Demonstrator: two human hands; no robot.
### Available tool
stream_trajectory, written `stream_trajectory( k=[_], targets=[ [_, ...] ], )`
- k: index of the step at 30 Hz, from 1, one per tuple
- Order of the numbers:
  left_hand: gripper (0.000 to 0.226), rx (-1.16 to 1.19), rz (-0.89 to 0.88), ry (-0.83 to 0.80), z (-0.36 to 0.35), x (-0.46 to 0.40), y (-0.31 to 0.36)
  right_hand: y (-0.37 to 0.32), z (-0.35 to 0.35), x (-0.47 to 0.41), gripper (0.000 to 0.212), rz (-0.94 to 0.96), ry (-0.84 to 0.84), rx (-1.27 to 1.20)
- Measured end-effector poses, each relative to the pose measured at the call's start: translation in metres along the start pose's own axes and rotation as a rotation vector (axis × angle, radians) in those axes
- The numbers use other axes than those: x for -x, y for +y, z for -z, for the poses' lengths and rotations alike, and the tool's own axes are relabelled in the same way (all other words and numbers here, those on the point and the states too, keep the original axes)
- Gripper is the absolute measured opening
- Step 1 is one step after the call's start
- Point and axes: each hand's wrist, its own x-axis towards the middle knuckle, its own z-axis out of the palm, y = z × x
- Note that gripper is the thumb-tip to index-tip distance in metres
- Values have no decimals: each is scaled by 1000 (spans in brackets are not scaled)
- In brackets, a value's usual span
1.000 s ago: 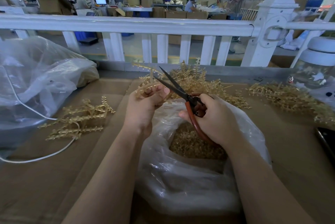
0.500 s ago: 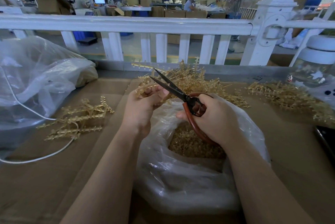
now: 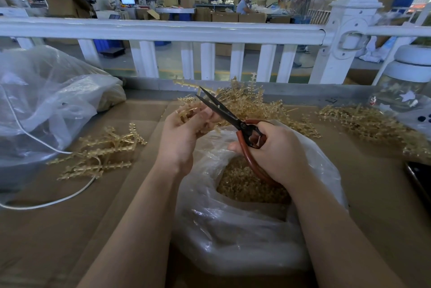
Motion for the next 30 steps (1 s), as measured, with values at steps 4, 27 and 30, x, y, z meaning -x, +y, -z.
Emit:
stream_trajectory(
  k=[4,27,30],
  targets=[
    [14,-38,-25,3,2,0,2,2,-1,0,69,14,-2,5],
    [12,-246,-137,-75,-1,3,4,2,1,0,76,37,19,73],
    [14,-223,-119,-64,-3,3,4,2,2,-1,80,16,4,45]
  ],
)
